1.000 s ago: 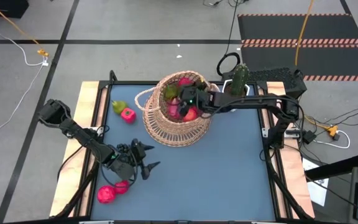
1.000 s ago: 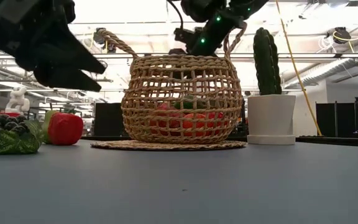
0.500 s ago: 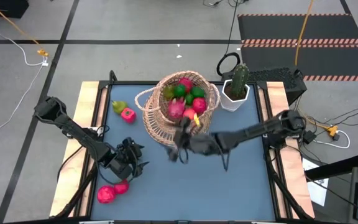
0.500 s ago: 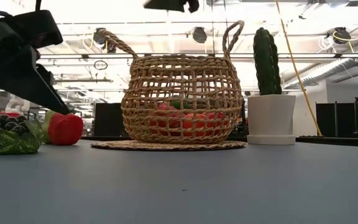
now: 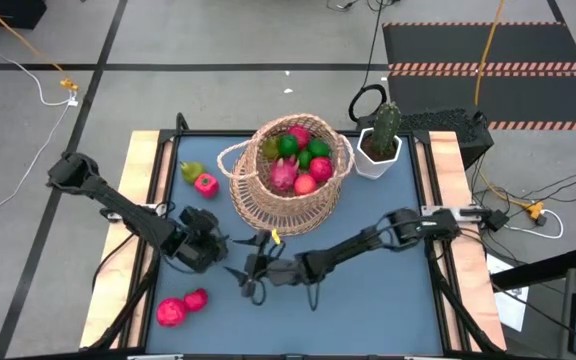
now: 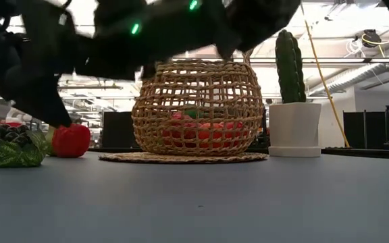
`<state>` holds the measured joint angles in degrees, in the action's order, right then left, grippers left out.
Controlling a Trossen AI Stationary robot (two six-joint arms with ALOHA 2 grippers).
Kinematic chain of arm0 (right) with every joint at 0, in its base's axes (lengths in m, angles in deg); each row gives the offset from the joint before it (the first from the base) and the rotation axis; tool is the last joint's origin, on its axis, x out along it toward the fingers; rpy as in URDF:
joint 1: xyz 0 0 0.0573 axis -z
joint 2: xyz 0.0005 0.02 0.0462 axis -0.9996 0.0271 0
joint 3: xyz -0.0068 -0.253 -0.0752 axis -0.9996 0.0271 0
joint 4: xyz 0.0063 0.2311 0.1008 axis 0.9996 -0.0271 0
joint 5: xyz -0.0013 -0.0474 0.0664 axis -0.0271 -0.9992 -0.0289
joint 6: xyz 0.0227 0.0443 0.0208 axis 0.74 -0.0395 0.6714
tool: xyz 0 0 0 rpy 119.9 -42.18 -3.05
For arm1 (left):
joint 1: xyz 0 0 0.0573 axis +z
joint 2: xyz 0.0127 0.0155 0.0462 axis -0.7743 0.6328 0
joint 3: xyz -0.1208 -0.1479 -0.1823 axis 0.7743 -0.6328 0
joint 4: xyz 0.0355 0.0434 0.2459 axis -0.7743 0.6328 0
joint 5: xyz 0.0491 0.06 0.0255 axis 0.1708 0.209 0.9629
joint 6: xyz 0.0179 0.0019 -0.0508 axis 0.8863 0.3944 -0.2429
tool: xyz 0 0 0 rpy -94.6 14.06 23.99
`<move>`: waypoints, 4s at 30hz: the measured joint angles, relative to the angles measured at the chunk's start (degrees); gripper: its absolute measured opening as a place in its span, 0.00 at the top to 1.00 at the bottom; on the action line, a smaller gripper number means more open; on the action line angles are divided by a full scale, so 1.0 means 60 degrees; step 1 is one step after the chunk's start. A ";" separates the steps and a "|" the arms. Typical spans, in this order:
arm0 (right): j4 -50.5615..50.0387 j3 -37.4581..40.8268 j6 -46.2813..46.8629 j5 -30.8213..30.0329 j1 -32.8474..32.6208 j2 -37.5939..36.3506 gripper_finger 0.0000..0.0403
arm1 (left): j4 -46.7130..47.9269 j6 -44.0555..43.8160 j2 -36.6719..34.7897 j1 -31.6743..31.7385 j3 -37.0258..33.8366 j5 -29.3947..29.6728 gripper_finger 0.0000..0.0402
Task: Build produce basket
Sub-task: Put the grapes into the basket
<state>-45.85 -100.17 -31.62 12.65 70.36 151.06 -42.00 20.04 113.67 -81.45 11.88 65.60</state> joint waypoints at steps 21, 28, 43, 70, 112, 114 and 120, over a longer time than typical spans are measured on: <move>-0.2047 -0.2594 0.2459 0.4541 0.1654 0.2594 0.11 | -0.0850 0.2334 -0.1377 -0.0912 -0.0051 0.1565 0.05; -0.2006 -0.2625 0.2056 0.3617 0.1678 0.2815 0.21 | -0.0130 -0.0119 -0.1311 -0.0887 -0.0184 0.0951 0.05; -0.3350 -0.2581 0.1273 0.3511 0.0983 0.2141 0.97 | -0.0758 -0.0687 -0.1298 -0.1260 -0.0171 0.0230 0.05; 0.0808 -0.0963 0.0037 0.4379 0.1249 0.1787 0.36 | 0.0251 -0.0871 -0.1294 -0.1152 -0.0182 0.0619 0.05; -0.1008 -0.2930 0.2482 0.5362 0.1163 0.2018 0.43 | -0.1518 0.0062 -0.0990 -0.1260 -0.0178 -0.1901 0.05; -0.0730 -0.2930 0.1995 0.5033 0.0918 0.1912 0.40 | -0.2031 0.0575 -0.0900 -0.1346 -0.0178 -0.1944 0.06; -0.0461 -0.2938 0.0869 0.3653 0.0489 0.2083 0.34 | -0.1364 -0.0056 -0.1032 -0.1442 -0.0181 -0.2984 0.18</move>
<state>-48.62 -117.79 -26.41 34.57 73.30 163.55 -50.19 19.70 107.48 -90.10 10.79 47.69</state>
